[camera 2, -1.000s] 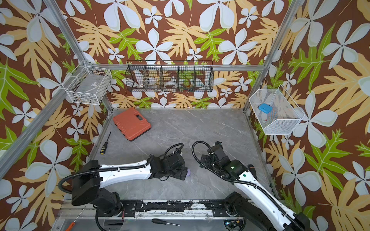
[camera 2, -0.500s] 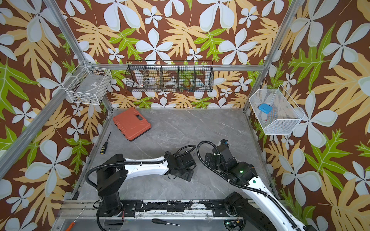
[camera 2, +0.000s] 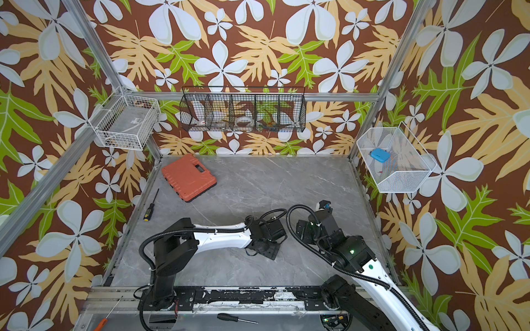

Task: Insert wireless bluetooth earbuds into charging case
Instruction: Pick up the charging case from the center of the table.

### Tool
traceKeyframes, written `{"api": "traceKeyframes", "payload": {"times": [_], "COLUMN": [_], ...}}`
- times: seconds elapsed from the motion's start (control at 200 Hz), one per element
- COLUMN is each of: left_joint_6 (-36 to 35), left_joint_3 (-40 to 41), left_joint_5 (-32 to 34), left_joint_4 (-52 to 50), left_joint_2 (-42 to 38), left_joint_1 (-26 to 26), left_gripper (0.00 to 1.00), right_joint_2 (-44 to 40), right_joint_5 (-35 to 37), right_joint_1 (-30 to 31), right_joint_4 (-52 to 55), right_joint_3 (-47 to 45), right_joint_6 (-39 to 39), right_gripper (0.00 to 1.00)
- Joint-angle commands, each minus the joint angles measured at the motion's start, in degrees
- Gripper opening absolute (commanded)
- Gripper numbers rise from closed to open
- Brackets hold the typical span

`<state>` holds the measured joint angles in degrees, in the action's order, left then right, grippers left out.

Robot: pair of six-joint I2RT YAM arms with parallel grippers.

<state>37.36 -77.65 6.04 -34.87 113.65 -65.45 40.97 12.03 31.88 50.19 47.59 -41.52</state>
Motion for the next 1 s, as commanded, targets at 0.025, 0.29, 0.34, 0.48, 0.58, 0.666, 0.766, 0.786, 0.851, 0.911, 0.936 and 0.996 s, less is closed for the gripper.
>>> {"api": "traceKeyframes", "payload": {"times": [0.025, 0.29, 0.34, 0.48, 0.58, 0.666, 0.766, 0.786, 0.851, 0.911, 0.936, 0.996], "left_joint_6": [-0.4, -0.6, -0.6, -0.6, -0.6, -0.5, -0.5, -0.6, -0.6, -0.6, -0.6, -0.8], "left_joint_3": [-0.7, -2.5, -2.6, -2.4, -2.2, -2.0, -1.8, -1.7, -1.6, -1.5, -1.5, -1.5], "left_joint_5": [0.6, 0.7, 0.5, 0.3, 0.2, 0.2, 0.0, 0.1, 0.3, 0.3, 0.3, 0.5], "left_joint_4": [-1.4, -1.5, -1.5, -1.3, -1.0, -1.0, -0.8, -0.7, -0.6, -0.5, -0.5, -0.5], "left_joint_2": [0.8, 2.6, 2.7, 3.1, 3.3, 3.3, 3.3, 3.3, 3.3, 3.3, 3.3, 3.3], "left_joint_1": [-0.1, -0.1, -0.1, -0.1, -0.2, -0.2, -0.1, -0.1, -0.1, -0.1, -0.1, -0.1], "left_gripper": [0.78, 0.71, 0.69, 0.66, 0.64, 0.62, 0.60, 0.59, 0.54, 0.52, 0.51, 0.49], "right_joint_2": [-0.6, -1.2, -1.2, -1.4, -1.3, -1.2, -1.2, -1.2, -1.2, -1.2, -1.2, -1.2], "right_joint_5": [1.0, 0.6, 0.6, 0.5, 0.4, 0.3, 0.3, 0.3, 0.2, 0.0, -0.2, -0.4], "right_joint_1": [0.0, -0.1, 0.0, -0.1, 0.0, 0.0, 0.0, 0.0, 0.1, -0.1, 0.0, 0.0], "right_joint_4": [1.4, 1.5, 1.6, 1.5, 1.4, 1.2, 1.1, 1.1, 1.0, 0.8, 0.8, 0.6], "right_joint_3": [0.5, 0.7, 0.7, 0.7, 0.6, 0.6, 0.6, 0.5, 0.3, 0.2, 0.0, -0.1], "right_joint_6": [0.5, 0.6, 0.6, 0.5, 0.5, 0.6, 0.6, 0.6, 0.6, 0.6, 0.6, 0.5], "right_gripper": [1.00, 0.99, 0.99, 0.99, 0.99, 0.99, 0.99, 0.99, 0.99, 0.99, 0.99, 0.99]}}
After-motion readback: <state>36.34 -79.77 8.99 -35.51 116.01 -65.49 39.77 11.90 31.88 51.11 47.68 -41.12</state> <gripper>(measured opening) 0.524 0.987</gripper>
